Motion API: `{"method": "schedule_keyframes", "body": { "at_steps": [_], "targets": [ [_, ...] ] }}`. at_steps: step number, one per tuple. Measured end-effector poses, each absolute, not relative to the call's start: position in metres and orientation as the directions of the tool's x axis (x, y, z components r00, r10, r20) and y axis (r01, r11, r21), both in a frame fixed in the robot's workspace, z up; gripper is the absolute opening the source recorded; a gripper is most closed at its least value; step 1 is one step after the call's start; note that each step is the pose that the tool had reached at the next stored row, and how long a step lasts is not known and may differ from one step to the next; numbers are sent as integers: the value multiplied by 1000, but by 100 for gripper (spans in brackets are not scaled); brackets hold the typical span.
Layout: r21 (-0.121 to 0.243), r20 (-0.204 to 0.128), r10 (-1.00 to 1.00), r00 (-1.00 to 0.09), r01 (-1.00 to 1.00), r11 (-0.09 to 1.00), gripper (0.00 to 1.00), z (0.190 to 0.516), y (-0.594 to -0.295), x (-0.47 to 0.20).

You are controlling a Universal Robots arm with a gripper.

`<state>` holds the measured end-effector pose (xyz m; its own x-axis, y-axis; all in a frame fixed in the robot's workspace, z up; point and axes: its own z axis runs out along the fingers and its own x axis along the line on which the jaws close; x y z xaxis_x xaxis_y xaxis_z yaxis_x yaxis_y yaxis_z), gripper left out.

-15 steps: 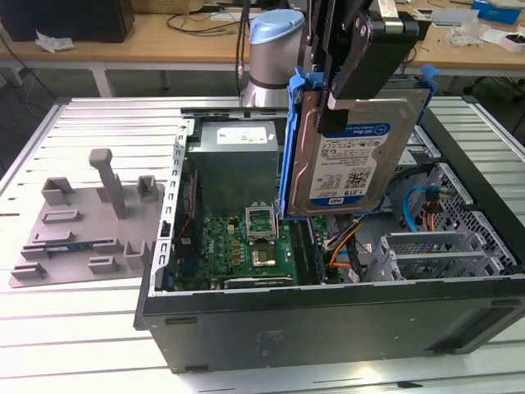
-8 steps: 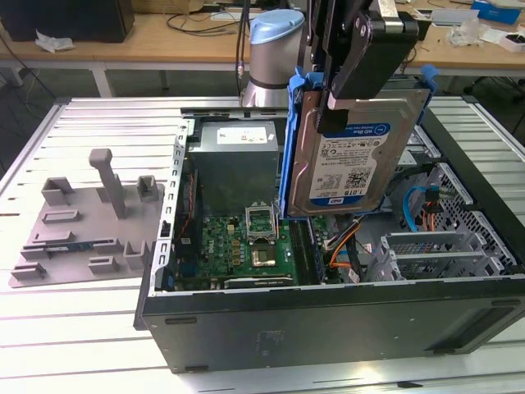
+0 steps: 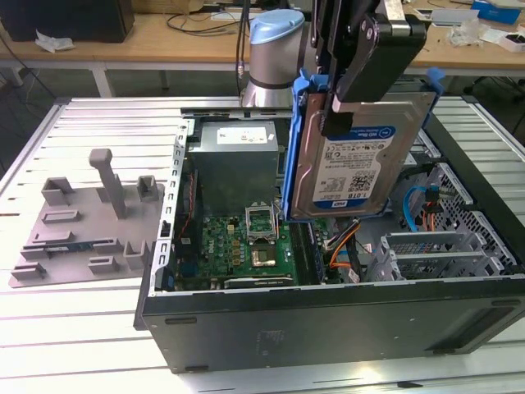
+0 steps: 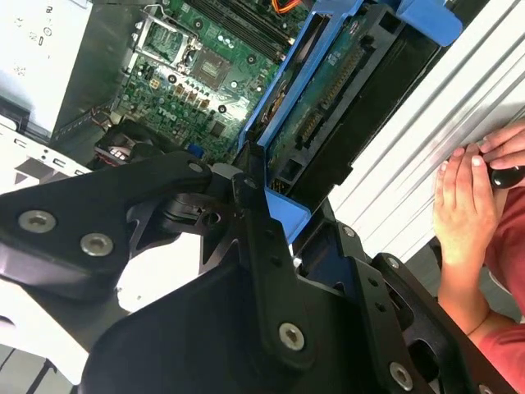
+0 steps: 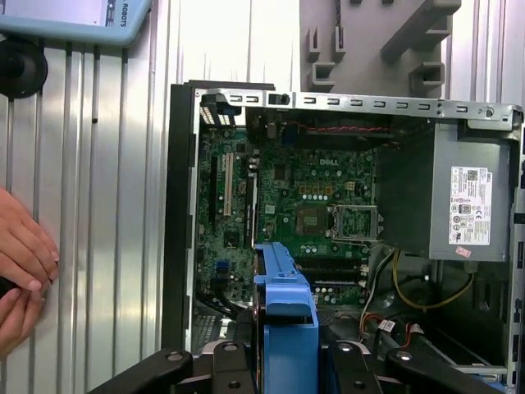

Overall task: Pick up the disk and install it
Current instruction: 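Insert the disk into the insertion slot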

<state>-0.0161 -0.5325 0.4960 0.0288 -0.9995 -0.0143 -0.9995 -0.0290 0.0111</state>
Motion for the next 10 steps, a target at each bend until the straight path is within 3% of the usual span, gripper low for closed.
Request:
{"method": "schedule_keyframes", "body": {
  "at_steps": [10],
  "targets": [
    [11,-25,-1000,2,-1000,-2,37,495,-533,-4]
  ]
}}
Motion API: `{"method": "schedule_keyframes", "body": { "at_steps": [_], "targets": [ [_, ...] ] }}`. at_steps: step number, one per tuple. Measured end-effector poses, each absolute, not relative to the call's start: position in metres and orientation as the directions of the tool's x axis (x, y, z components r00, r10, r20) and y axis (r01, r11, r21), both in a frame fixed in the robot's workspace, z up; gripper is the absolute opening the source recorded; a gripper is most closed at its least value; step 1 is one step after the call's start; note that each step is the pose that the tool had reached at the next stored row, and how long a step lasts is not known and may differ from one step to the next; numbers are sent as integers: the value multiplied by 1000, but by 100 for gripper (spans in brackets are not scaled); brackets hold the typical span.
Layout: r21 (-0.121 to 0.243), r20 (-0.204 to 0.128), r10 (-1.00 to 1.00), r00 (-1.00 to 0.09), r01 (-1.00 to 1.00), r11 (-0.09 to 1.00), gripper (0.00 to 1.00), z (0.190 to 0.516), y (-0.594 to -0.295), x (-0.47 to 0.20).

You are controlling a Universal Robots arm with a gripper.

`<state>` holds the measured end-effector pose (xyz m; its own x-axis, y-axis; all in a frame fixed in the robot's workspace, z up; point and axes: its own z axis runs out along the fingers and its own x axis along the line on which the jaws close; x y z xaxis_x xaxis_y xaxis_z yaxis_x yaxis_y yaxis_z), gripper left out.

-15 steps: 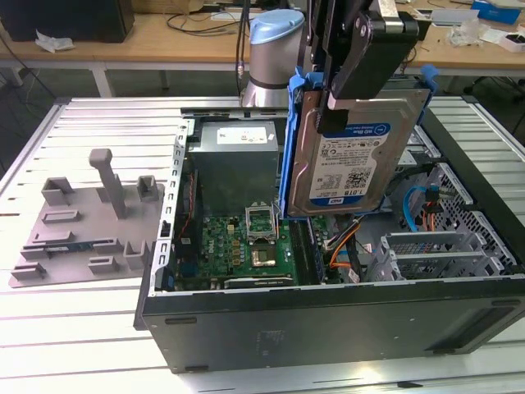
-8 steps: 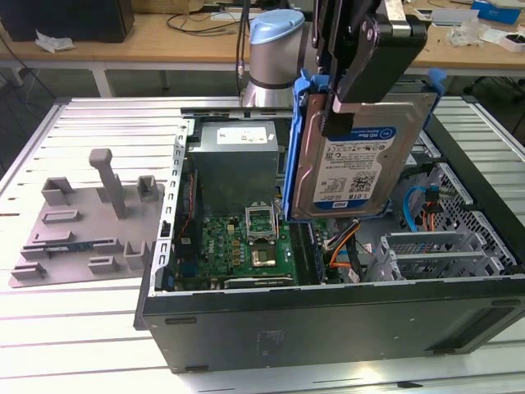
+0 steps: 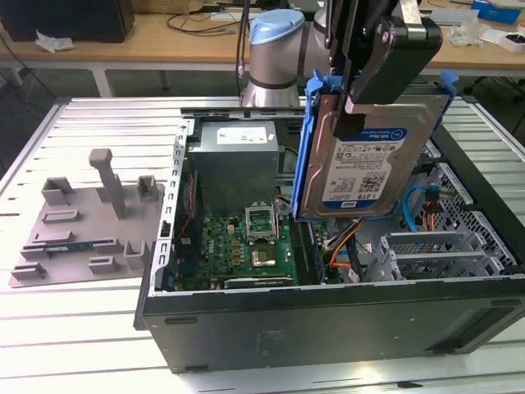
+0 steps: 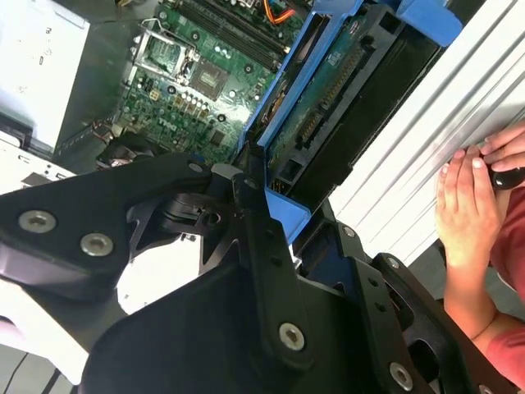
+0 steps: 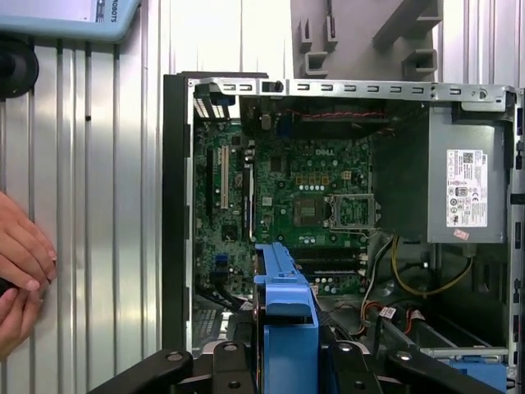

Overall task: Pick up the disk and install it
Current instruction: 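Insert the disk into the insertion slot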

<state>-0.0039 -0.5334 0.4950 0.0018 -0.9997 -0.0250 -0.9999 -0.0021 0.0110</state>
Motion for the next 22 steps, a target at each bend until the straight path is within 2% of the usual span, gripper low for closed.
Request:
{"method": "schedule_keyframes", "body": {
  "at_steps": [22],
  "targets": [
    [16,-45,-999,-18,-1000,18,37,493,-538,46]
  ]
}}
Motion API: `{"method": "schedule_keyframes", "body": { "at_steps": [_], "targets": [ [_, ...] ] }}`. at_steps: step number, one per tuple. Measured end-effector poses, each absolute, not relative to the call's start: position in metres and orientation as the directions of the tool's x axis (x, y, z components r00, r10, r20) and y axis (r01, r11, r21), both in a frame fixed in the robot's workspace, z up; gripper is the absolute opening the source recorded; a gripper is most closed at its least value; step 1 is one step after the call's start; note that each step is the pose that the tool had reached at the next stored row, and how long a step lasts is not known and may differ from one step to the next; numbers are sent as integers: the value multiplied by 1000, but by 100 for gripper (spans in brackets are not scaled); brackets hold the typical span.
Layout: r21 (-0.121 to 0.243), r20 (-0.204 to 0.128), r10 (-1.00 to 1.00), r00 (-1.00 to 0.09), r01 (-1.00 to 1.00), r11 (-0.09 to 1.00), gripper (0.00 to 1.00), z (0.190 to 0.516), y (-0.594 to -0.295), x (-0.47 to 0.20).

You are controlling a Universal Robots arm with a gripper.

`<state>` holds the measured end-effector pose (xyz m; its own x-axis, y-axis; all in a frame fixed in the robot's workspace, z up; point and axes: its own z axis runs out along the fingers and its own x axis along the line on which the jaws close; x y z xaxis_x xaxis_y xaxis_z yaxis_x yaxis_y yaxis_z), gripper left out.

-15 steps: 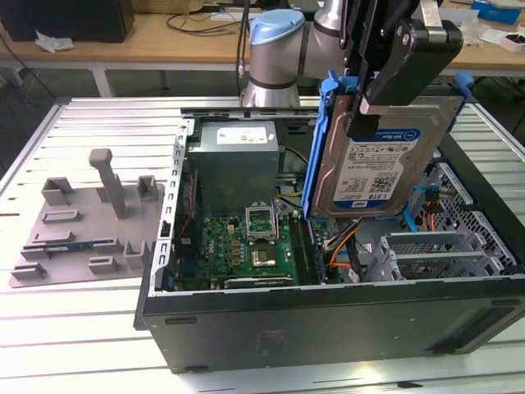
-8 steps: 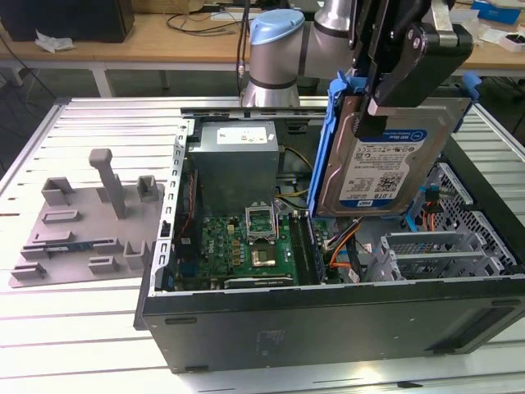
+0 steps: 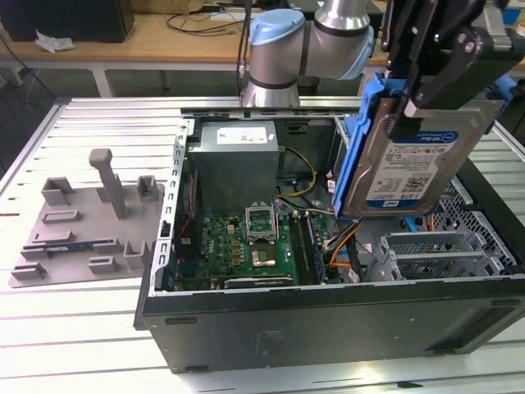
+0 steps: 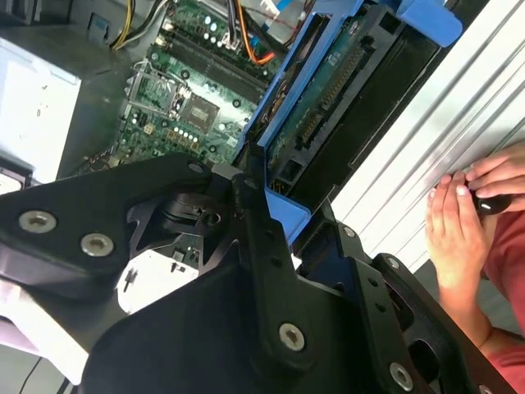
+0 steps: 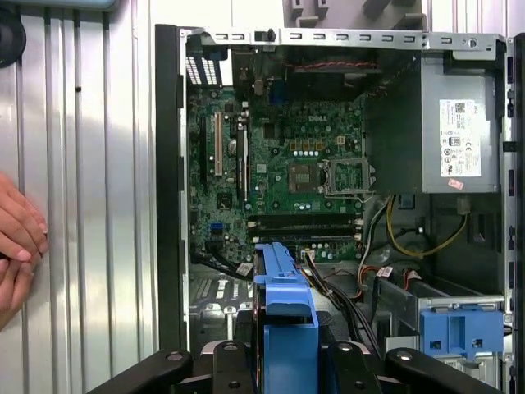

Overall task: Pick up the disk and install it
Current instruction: 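Insert the disk into the insertion slot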

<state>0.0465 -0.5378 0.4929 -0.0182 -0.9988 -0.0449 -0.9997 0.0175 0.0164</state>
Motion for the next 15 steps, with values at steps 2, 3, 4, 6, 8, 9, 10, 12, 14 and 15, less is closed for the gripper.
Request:
{"method": "schedule_keyframes", "body": {
  "at_steps": [2,3,4,6,8,9,10,12,14,15],
  "targets": [
    [17,-45,-999,-18,-1000,18,37,493,-538,52],
    [17,-46,-999,-18,-1000,17,37,493,-538,58],
    [17,-46,-999,-18,-1000,17,37,493,-539,61],
    [18,-46,-999,-18,-1000,18,37,493,-539,70],
    [18,-46,-999,-18,-1000,18,37,493,-540,78],
    [18,-46,-999,-18,-1000,18,37,493,-540,83],
    [18,-46,-999,-18,-1000,18,37,493,-540,86],
    [19,-47,-999,-18,-1000,18,37,492,-541,98],
    [19,-47,-999,-18,-1000,17,37,492,-541,108],
    [19,-47,-999,-18,-1000,17,37,492,-541,109]
  ]
}}
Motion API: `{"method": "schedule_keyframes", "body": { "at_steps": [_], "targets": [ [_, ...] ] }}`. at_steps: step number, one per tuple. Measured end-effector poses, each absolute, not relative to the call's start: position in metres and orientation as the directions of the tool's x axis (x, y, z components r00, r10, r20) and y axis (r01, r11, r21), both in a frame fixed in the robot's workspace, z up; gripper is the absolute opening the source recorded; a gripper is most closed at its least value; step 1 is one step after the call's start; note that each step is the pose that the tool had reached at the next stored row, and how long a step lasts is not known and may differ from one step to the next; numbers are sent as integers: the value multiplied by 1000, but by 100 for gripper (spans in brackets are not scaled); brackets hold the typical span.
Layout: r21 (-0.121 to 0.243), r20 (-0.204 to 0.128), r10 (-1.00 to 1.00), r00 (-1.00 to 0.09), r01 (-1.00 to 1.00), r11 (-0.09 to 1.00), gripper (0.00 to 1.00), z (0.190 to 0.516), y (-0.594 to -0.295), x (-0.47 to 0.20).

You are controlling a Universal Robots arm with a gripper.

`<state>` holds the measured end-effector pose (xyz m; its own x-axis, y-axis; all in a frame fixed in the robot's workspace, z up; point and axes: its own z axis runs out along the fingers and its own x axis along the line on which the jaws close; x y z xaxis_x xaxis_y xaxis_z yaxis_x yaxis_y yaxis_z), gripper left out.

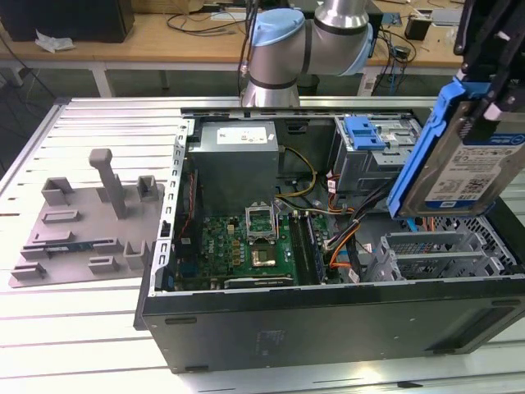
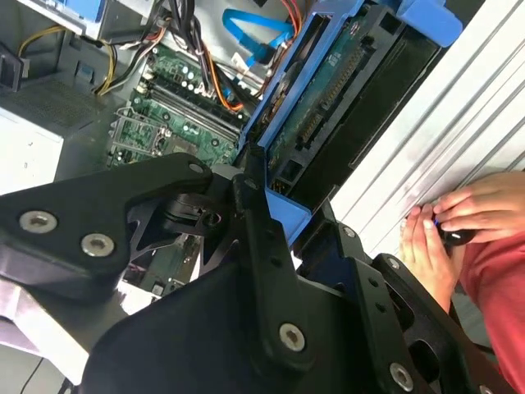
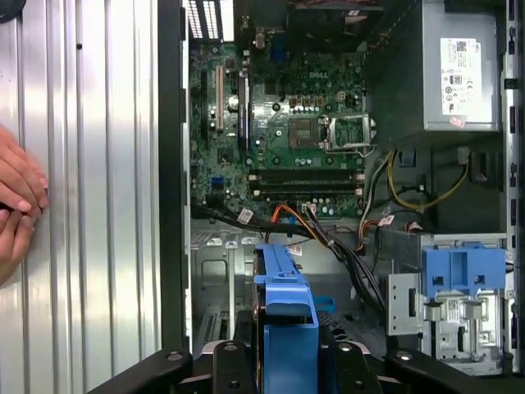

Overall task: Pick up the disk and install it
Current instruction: 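Insert the disk into the insertion slot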

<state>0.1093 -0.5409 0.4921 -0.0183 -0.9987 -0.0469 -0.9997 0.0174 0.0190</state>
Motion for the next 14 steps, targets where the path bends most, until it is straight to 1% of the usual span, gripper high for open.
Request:
{"method": "schedule_keyframes", "body": {
  "at_steps": [14],
  "targets": [
    [19,-47,-999,-19,-1000,18,37,492,-541,110]
  ]
}}
